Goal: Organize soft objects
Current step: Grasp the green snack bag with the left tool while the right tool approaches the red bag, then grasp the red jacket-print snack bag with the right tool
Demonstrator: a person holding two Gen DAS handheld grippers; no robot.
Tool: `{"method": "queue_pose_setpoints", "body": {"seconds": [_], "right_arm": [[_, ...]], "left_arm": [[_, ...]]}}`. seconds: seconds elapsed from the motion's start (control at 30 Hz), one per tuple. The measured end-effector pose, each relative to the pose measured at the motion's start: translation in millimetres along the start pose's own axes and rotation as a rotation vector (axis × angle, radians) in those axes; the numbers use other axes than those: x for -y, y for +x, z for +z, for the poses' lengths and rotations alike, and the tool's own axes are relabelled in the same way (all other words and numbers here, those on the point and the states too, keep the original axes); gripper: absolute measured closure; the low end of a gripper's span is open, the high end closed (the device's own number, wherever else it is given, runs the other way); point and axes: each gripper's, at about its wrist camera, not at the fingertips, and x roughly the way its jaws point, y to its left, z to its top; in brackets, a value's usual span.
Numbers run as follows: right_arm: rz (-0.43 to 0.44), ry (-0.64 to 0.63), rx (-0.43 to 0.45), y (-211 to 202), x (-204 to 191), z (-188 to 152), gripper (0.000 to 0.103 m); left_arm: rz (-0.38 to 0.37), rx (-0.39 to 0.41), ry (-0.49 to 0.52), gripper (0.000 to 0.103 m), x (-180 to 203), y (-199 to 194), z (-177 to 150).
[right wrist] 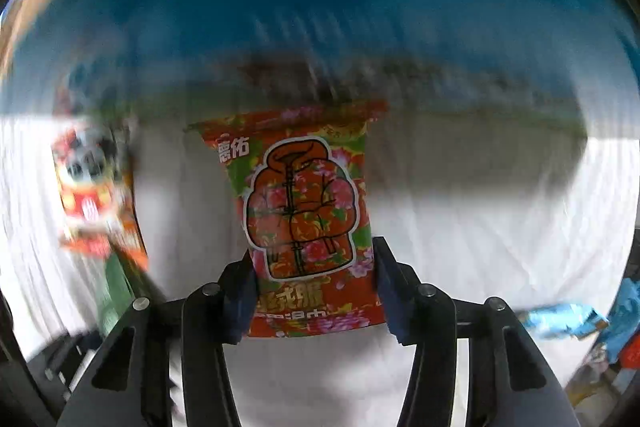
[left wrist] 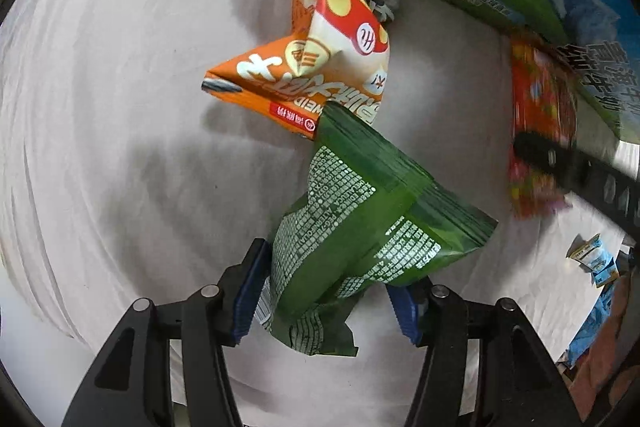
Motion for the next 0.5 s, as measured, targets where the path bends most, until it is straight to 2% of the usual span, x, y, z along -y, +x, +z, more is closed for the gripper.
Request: {"method": "queue_pose_setpoints", "body": {"seconds": [0.17, 0.27, 0.37, 0.5], "right_arm": [[-0.027, -0.051, -0.088, -0.4, 18.5, -30.7, 0.05], [-0.036, -0.065, -0.111, 0.4, 26.8, -44.2, 0.049], [-0.023, -0.052, -0.12, 1.0, 27.6, -44.6, 0.049], [-0.007, -0.046, -0.125, 3.4, 27.4, -35.3, 0.047]], "left_arm": [[-0.074, -0.101, -0.017, 0.048, -6.4, 8.2, -12.7], [-0.085, -0.128, 0.001, 0.047, 1.0, 17.9, -19.0], [-0.065, -0.138, 0.025, 0.045, 5.8, 23.9, -14.7], [-0.082, -0.155, 0.029, 0.045, 7.2, 25.8, -7.2]]}}
